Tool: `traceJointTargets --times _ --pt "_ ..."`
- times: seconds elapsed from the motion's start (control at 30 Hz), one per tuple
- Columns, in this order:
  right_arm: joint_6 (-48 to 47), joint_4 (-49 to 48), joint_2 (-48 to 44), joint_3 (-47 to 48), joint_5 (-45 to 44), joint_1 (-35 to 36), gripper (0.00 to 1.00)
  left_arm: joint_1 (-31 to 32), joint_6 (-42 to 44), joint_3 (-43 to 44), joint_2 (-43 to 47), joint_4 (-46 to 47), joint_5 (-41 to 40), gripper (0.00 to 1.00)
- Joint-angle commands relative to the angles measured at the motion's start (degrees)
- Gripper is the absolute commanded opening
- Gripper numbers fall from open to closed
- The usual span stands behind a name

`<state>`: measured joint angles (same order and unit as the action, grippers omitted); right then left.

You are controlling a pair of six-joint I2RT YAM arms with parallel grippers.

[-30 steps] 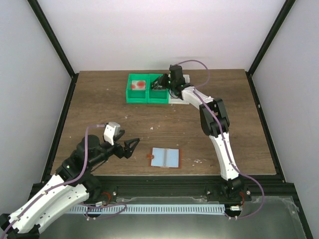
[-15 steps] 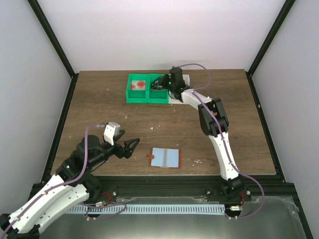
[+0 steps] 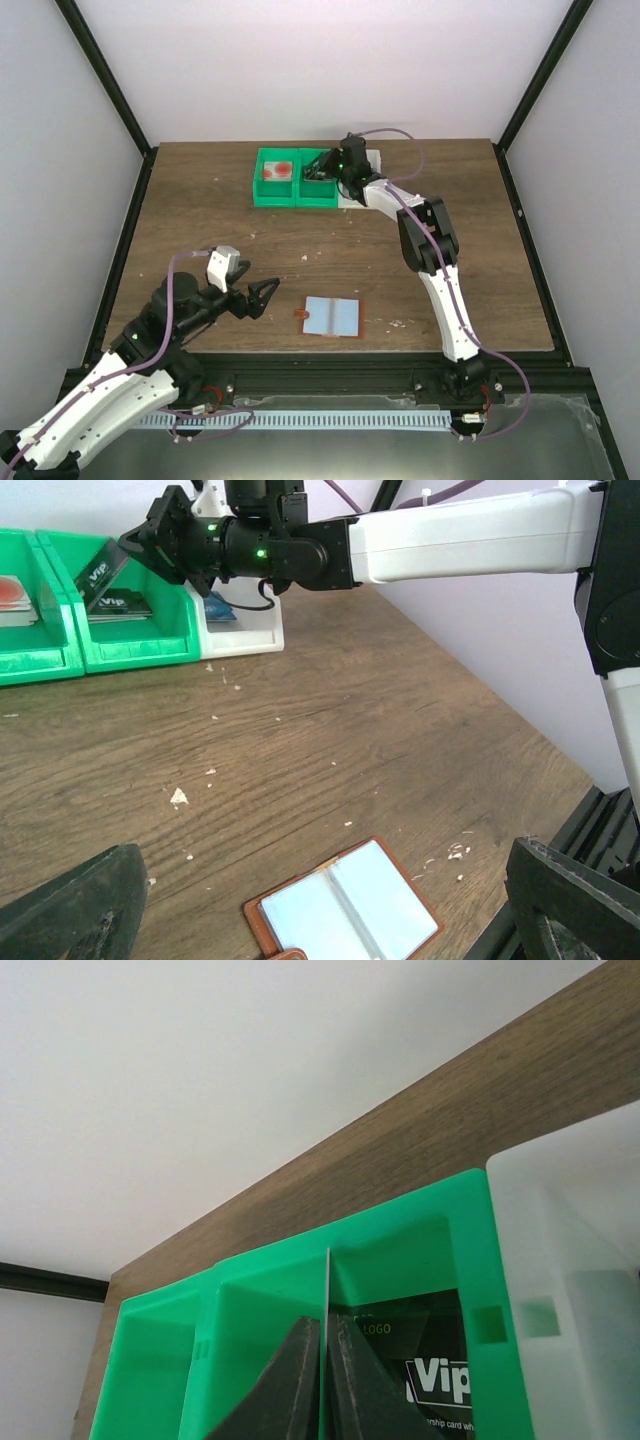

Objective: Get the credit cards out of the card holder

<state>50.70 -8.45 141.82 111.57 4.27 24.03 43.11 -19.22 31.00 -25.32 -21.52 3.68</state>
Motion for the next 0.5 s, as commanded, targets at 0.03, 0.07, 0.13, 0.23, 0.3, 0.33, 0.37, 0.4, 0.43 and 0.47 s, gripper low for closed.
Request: traceJointTargets --times 0.03,0.07,0.13,0.23,0.3,0.33,0.37,0.4,0.43,0.47 --pt "-0.2 2.6 1.8 1.0 -3.7 0.4 0.07 0.2 0.8 -0.5 0.3 1.1 -0.5 1.00" --pt "-0.5 3.0 1.9 1.4 -3.8 0.5 0.07 0.2 0.9 -0.5 0.3 1.1 -0.5 1.00" --pt "-0.9 3.6 2.0 1.8 -4.3 0.9 0.08 0.1 1.0 -0.3 0.3 1.0 -0.6 1.00" --pt "-0.8 4.2 1.9 1.9 -4.6 1.0 0.08 0.2 0.9 -0.3 0.5 0.9 -0.8 1.00" --pt "-0.7 4.6 1.7 2.0 -4.8 1.2 0.09 0.2 0.9 -0.3 0.8 0.8 -1.1 1.00" --pt "-0.8 4.8 1.5 2.5 -4.7 1.1 0.09 0.1 0.9 -0.4 0.9 0.9 -1.3 1.00" --pt "-1.3 5.3 1.3 3.2 -4.4 1.0 0.10 0.2 0.9 -0.4 0.9 0.9 -1.4 1.00" --pt "-2.0 5.9 1.2 4.4 -4.1 1.1 0.10 0.2 0.9 -0.4 0.9 0.9 -1.5 1.00" --pt "-2.8 6.8 0.9 5.5 -3.7 1.0 0.11 0.2 0.9 -0.3 0.7 0.8 -1.5 1.00" --pt "-3.6 7.7 0.6 6.5 -3.3 1.0 0.12 0.1 0.9 -0.3 0.6 0.8 -1.6 1.00"
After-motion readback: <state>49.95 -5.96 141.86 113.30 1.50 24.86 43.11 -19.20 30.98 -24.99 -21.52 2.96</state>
